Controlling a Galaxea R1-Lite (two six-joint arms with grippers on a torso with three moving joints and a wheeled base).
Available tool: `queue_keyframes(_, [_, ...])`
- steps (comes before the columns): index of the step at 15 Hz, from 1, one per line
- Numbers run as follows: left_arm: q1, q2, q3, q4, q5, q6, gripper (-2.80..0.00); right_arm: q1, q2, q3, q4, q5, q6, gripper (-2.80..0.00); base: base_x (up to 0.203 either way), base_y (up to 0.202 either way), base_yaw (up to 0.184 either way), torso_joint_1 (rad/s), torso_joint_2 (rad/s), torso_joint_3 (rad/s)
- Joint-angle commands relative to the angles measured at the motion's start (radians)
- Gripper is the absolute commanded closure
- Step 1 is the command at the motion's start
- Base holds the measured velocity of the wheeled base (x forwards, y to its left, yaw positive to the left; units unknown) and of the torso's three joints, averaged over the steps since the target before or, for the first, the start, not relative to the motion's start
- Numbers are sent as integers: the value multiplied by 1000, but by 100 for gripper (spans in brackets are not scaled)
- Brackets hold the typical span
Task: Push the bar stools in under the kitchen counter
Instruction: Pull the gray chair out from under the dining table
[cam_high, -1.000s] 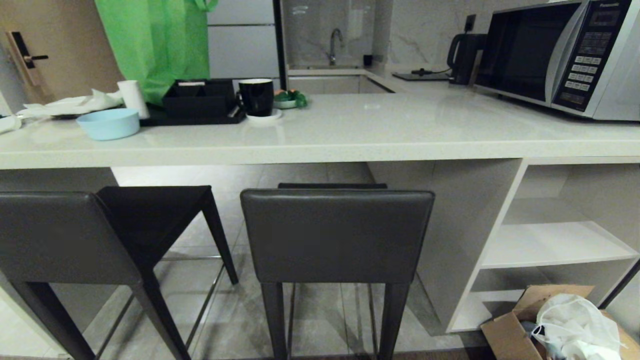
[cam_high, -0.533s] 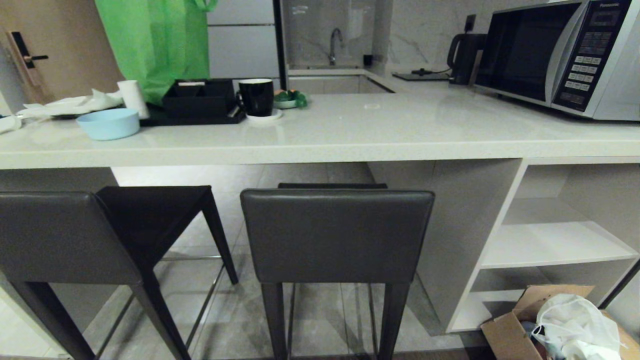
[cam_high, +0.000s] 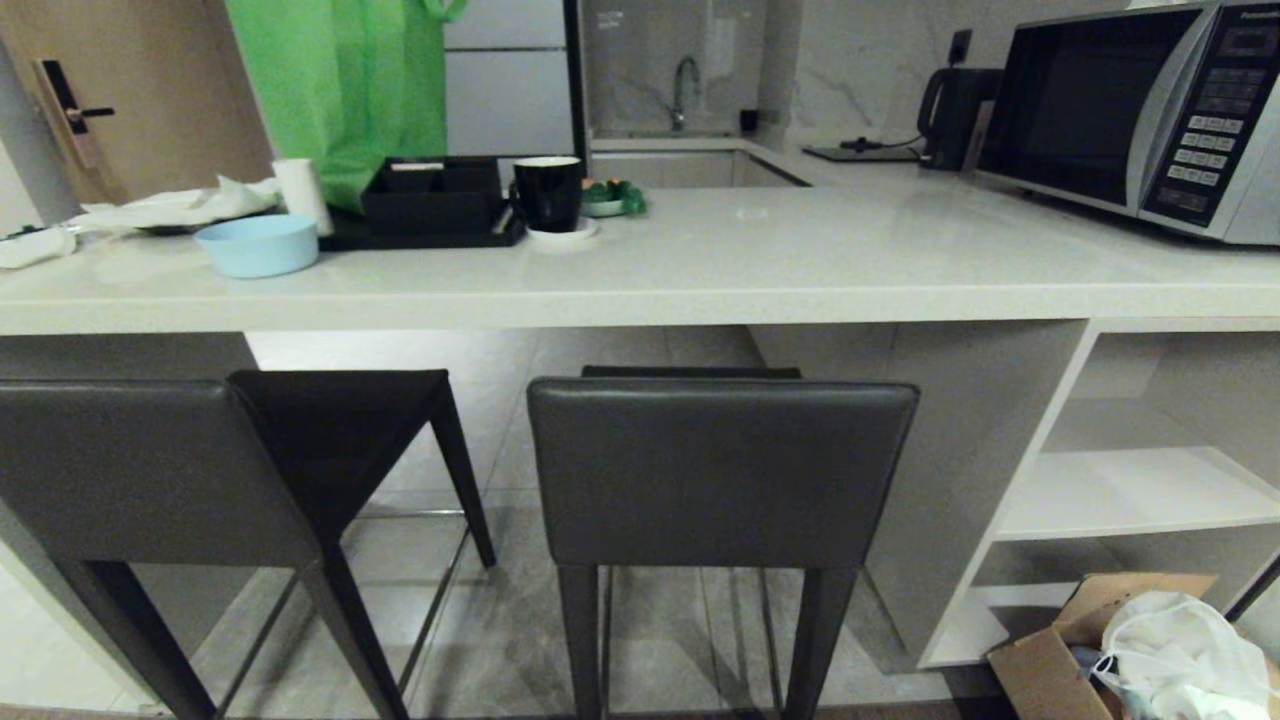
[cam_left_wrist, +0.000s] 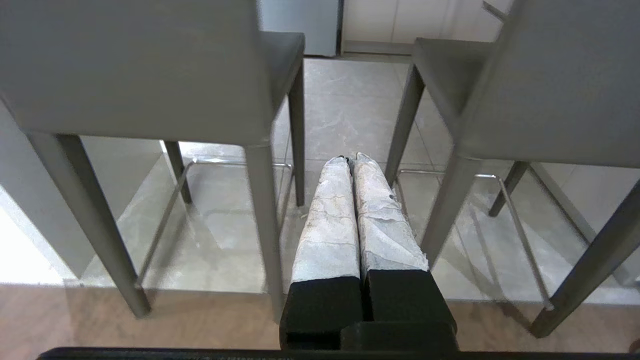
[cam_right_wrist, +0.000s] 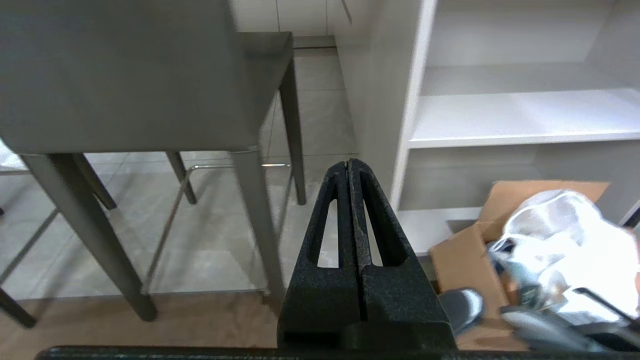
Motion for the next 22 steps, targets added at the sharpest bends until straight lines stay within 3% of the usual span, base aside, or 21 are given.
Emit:
queue_keyframes(1, [1,-2,1,-1,0,0,0,1,0,0,0,0,-1,0,0,202,-2,2,2,-2])
queue_keyframes(22, [1,0,1,-1,0,0,0,1,-2,0,0,0,0,0,0,197,-1,3,2,2])
